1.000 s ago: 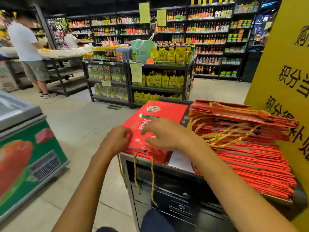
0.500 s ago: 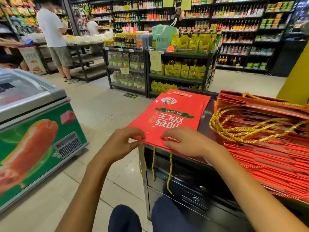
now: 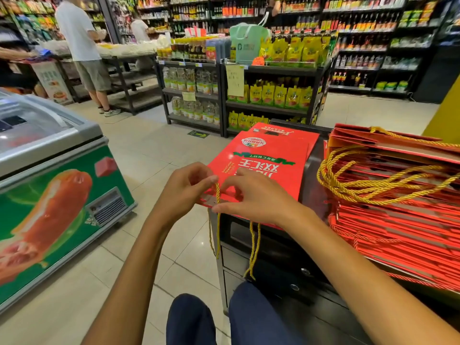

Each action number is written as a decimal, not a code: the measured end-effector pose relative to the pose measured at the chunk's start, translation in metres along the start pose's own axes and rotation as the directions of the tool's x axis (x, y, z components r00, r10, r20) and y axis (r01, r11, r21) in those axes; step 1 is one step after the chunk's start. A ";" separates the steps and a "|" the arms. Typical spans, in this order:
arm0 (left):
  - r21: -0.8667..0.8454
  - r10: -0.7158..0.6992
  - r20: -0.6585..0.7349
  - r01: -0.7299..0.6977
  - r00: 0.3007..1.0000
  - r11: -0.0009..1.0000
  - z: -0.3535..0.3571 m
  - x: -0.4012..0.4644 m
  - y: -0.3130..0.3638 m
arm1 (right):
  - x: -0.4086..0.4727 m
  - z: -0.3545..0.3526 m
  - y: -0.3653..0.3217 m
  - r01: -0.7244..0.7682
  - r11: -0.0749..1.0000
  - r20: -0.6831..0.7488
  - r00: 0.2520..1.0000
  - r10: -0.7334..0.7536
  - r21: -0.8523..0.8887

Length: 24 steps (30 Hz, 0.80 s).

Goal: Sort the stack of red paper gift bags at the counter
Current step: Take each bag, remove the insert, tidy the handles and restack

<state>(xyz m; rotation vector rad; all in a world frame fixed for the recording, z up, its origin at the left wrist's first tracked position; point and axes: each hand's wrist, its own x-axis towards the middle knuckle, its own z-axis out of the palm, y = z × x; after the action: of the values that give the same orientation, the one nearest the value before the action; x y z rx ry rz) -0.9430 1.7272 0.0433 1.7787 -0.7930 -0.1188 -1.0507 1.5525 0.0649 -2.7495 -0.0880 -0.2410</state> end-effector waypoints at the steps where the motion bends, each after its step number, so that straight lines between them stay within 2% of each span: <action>1: -0.011 -0.002 -0.025 0.002 1.000 1.000 0.003 -0.001 -0.002 | 0.005 0.004 -0.007 -0.007 1.000 -0.008 1.000 0.007 -0.011; 4: -0.032 -0.018 -0.128 0.014 0.992 0.999 0.007 -0.005 -0.005 | 0.017 0.011 -0.021 -0.094 0.992 -0.054 0.994 0.099 0.086; 6: -0.077 -0.039 -0.170 0.026 0.985 0.997 0.007 -0.007 -0.006 | 0.023 0.015 -0.021 -0.178 0.952 -0.028 0.981 0.191 0.250; 8: -0.115 -0.047 -0.167 0.028 0.985 0.993 0.004 -0.008 -0.007 | 0.023 0.016 -0.021 -0.222 0.864 0.012 0.970 0.243 0.452; 10: -0.107 -0.038 -0.123 0.025 0.992 0.994 0.000 -0.010 -0.011 | 0.020 0.013 -0.023 -0.267 0.666 0.079 0.951 0.299 0.697; 12: -0.071 -0.035 -0.067 0.030 0.997 0.997 -0.004 -0.012 -0.015 | 0.018 0.007 -0.022 -0.323 0.365 0.212 0.926 0.312 0.873; 14: 0.002 -0.037 0.004 0.037 0.999 0.999 -0.006 -0.013 -0.021 | 0.018 -0.003 -0.013 -0.356 0.177 0.298 0.911 0.286 0.918; 16: 0.092 -0.030 0.071 0.023 0.997 0.996 -0.007 -0.014 -0.026 | 0.017 -0.014 0.003 -0.377 0.068 0.350 0.902 0.251 0.924; 18: 0.121 -0.013 0.098 0.001 0.995 0.993 -0.008 -0.016 -0.032 | 0.016 -0.027 0.017 -0.360 0.001 0.350 0.908 0.231 0.933; 20: 0.134 0.005 0.106 -0.019 0.994 0.991 -0.008 -0.019 -0.034 | 0.012 -0.039 0.027 -0.310 -0.021 0.306 0.922 0.236 0.950; 24: 0.134 0.018 0.086 -0.030 0.996 0.991 -0.006 -0.023 -0.032 | 0.012 -0.041 0.041 -0.228 0.038 0.197 0.904 0.380 0.973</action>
<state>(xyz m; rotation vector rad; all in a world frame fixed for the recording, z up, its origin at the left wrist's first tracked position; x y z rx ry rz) -0.9429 1.7497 0.0101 1.9013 -0.9008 -0.1272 -1.0411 1.4993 0.0892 -1.2412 0.2973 -0.1226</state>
